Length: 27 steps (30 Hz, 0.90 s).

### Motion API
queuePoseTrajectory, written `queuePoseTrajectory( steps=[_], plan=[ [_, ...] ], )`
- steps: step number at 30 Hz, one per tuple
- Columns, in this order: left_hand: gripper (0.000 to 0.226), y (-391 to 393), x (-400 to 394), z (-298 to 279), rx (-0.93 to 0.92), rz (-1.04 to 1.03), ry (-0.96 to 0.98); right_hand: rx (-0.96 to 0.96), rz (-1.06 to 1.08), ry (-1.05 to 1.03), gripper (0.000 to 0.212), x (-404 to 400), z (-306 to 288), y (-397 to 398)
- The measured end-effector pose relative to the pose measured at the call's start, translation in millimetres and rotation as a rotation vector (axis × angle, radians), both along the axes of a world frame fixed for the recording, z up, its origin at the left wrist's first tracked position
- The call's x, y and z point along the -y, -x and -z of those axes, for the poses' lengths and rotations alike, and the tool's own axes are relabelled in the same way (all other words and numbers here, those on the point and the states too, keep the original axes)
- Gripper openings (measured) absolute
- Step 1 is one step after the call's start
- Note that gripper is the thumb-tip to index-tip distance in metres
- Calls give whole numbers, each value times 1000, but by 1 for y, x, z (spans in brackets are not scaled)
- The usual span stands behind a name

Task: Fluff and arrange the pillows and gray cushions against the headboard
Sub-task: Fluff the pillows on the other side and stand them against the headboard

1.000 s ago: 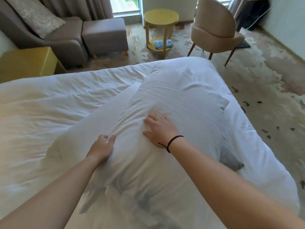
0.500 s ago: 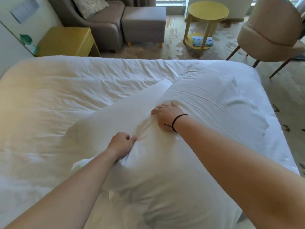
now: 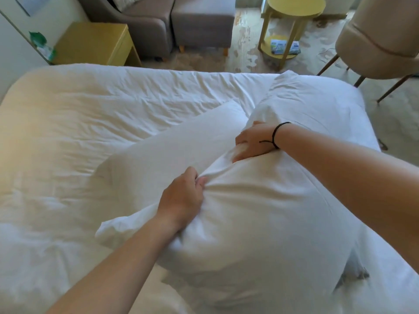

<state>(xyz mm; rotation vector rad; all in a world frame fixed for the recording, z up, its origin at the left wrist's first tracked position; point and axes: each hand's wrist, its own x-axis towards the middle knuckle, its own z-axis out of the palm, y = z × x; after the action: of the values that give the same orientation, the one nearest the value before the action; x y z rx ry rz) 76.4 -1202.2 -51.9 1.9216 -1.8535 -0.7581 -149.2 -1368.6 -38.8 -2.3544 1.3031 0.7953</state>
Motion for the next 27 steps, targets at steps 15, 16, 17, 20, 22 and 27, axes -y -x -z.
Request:
queuePoseTrajectory(
  steps=[15, 16, 17, 20, 22, 27],
  plan=[
    [51, 29, -23, -14, 124, 182, -182, 285, 121, 370, 31, -102, -46, 39],
    [47, 31, -28, -18, 91, 177, -149, 314, 143, 388, 30, -110, -52, 37],
    [46, 32, -33, -24, 59, 167, -116, 340, 163, 408, 29, -119, -58, 36],
    [49, 24, -46, -46, -51, 133, -12, 414, 235, 478, 26, -145, -86, 35],
    [50, 15, -53, -69, -103, 125, 71, 464, 274, 537, 27, -159, -111, 31],
    [42, -34, -43, -160, -94, 238, 371, 589, 329, 723, 25, -180, -190, 2]
  ],
)
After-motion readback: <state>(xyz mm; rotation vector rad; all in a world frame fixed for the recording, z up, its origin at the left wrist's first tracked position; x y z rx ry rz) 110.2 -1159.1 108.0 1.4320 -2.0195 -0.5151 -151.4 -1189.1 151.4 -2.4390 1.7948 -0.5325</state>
